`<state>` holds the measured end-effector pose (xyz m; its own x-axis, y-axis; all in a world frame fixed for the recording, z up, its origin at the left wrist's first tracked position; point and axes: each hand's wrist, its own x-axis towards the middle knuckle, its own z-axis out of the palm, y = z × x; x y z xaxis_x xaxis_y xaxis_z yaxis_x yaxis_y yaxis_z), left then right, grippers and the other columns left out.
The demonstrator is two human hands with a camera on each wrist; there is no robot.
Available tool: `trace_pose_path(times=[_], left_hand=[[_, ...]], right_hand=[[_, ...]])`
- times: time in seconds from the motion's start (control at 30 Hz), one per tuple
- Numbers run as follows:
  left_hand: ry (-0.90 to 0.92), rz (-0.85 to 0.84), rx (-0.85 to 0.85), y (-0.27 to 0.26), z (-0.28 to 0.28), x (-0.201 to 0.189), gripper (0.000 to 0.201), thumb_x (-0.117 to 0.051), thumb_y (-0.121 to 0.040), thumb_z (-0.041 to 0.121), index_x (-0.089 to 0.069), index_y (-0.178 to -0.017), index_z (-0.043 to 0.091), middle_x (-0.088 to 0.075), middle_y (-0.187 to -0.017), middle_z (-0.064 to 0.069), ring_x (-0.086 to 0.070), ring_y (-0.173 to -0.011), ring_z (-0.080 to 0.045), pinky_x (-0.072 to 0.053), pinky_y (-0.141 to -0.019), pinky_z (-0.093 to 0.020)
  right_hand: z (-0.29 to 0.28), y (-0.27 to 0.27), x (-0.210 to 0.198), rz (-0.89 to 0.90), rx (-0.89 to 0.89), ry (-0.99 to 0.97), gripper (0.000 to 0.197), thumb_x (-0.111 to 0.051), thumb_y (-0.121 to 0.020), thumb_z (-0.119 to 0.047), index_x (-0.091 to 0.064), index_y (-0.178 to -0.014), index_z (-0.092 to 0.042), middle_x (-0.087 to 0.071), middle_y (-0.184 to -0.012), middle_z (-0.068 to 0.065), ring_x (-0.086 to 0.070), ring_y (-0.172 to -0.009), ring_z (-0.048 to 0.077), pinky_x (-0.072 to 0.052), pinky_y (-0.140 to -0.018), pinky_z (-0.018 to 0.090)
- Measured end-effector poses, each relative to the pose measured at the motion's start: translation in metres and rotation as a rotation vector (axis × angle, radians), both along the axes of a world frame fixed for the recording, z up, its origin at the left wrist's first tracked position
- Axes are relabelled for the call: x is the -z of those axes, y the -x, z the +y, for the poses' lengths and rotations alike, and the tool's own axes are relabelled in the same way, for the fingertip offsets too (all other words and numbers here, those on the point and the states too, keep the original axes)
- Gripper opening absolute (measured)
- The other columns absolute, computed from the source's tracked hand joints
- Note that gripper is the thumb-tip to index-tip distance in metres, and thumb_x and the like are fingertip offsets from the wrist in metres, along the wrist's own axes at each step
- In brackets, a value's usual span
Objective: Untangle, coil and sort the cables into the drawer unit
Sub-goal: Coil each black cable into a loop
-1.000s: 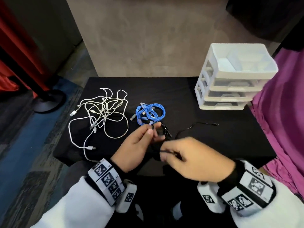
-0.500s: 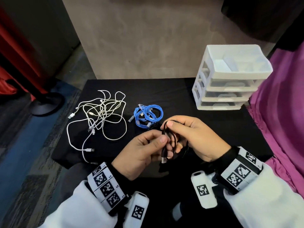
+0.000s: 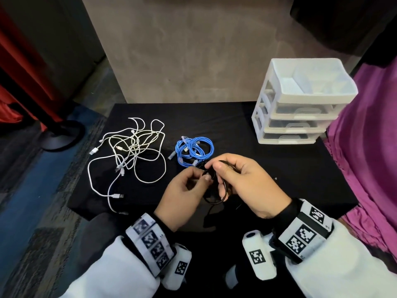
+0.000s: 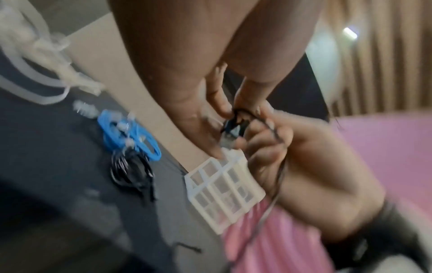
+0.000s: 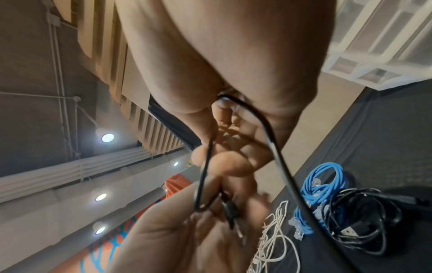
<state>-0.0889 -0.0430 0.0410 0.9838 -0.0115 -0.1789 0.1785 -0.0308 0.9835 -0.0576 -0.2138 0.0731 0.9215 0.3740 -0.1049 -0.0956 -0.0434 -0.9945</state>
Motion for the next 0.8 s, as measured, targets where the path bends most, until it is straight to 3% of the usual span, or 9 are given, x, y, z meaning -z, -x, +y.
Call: trace_pose_path(times=[0.07, 0.17, 0.27, 0.33, 0.43, 0.53, 0.6, 0.7, 0.8], left_hand=[[0.332, 0.115, 0.043, 0.001, 0.003, -0.004, 0.031, -0.067, -0.096, 0.021, -0.059, -0.108, -0.007, -0.068, -0.084, -0.019, -0.063, -0.081, -0.031, -0.058, -0.079, -0.040], [0.630, 0.251, 0.084, 0.004, 0.002, -0.019, 0.024, -0.057, -0.098, 0.013, -0.059, -0.117, -0.001, -0.063, -0.086, -0.008, -0.053, -0.066, -0.014, -0.057, -0.068, -0.029], [0.688, 0.367, 0.135, 0.004, 0.000, -0.030, 0.031, -0.048, -0.103, 0.032, -0.064, -0.099, 0.006, -0.052, -0.073, -0.003, -0.042, -0.053, -0.008, -0.053, -0.067, -0.028], [0.741, 0.407, 0.132, 0.003, -0.002, -0.034, 0.034, -0.047, -0.104, 0.035, -0.066, -0.091, 0.009, -0.048, -0.071, -0.001, -0.041, -0.052, -0.008, -0.053, -0.068, -0.028], [0.887, 0.390, -0.005, 0.003, -0.009, -0.036, 0.029, -0.056, -0.099, 0.026, -0.075, -0.097, 0.004, -0.066, -0.081, -0.004, -0.058, -0.060, -0.007, -0.060, -0.068, -0.028], [0.916, 0.375, -0.077, 0.001, -0.011, -0.039, 0.028, -0.059, -0.098, 0.027, -0.077, -0.098, 0.007, -0.076, -0.095, -0.007, -0.052, -0.056, -0.003, -0.055, -0.058, -0.018], [0.920, 0.377, -0.095, -0.002, -0.003, -0.041, 0.026, -0.054, -0.101, 0.028, -0.070, -0.094, 0.010, -0.077, -0.105, -0.010, -0.046, -0.047, -0.001, -0.050, -0.053, -0.015], [0.950, 0.358, -0.082, -0.005, 0.011, -0.049, 0.022, -0.046, -0.102, 0.024, -0.062, -0.092, 0.011, -0.073, -0.119, -0.015, -0.045, -0.045, -0.002, -0.048, -0.051, -0.016], [0.967, 0.242, -0.066, -0.008, 0.014, -0.056, 0.024, -0.039, -0.106, 0.022, -0.056, -0.092, 0.013, -0.069, -0.130, -0.016, -0.060, -0.057, -0.003, -0.057, -0.065, -0.021]], right_hand=[[-0.003, -0.002, 0.000, -0.027, 0.015, 0.003, 0.023, -0.054, -0.109, -0.018, -0.076, -0.104, -0.017, -0.052, -0.067, 0.007, -0.052, -0.056, 0.021, -0.048, -0.059, 0.035], [-0.006, -0.005, 0.000, -0.055, -0.031, -0.011, 0.022, -0.054, -0.109, -0.020, -0.076, -0.104, -0.017, -0.050, -0.069, 0.007, -0.048, -0.056, 0.023, -0.046, -0.058, 0.034], [-0.003, -0.004, 0.002, -0.054, -0.059, -0.028, 0.021, -0.055, -0.108, -0.021, -0.076, -0.103, -0.017, -0.052, -0.070, 0.009, -0.047, -0.054, 0.019, -0.043, -0.051, 0.029], [0.001, -0.003, 0.005, -0.039, -0.032, -0.059, 0.021, -0.055, -0.108, -0.023, -0.075, -0.104, -0.018, -0.053, -0.073, 0.013, -0.046, -0.054, 0.017, -0.041, -0.048, 0.028], [0.006, -0.005, 0.007, 0.019, 0.013, -0.104, 0.022, -0.055, -0.109, -0.022, -0.076, -0.109, -0.018, -0.061, -0.083, 0.014, -0.048, -0.063, 0.022, -0.042, -0.055, 0.029], [0.004, -0.008, 0.004, 0.069, -0.026, -0.132, 0.022, -0.054, -0.109, -0.020, -0.075, -0.114, -0.015, -0.070, -0.090, 0.008, -0.057, -0.073, 0.029, -0.047, -0.052, 0.029], [-0.003, -0.011, 0.005, 0.063, 0.004, -0.143, 0.020, -0.057, -0.107, -0.019, -0.074, -0.111, -0.010, -0.061, -0.078, 0.006, -0.055, -0.063, 0.020, -0.044, -0.043, 0.025], [-0.018, -0.017, 0.015, 0.076, 0.084, -0.083, 0.020, -0.059, -0.105, -0.018, -0.076, -0.102, -0.008, -0.045, -0.066, 0.004, -0.037, -0.052, 0.013, -0.025, -0.042, 0.021], [-0.024, -0.011, 0.028, 0.033, 0.017, 0.169, 0.023, -0.058, -0.107, -0.024, -0.078, -0.097, -0.014, -0.048, -0.059, -0.006, -0.035, -0.046, 0.009, -0.025, -0.044, 0.021]])
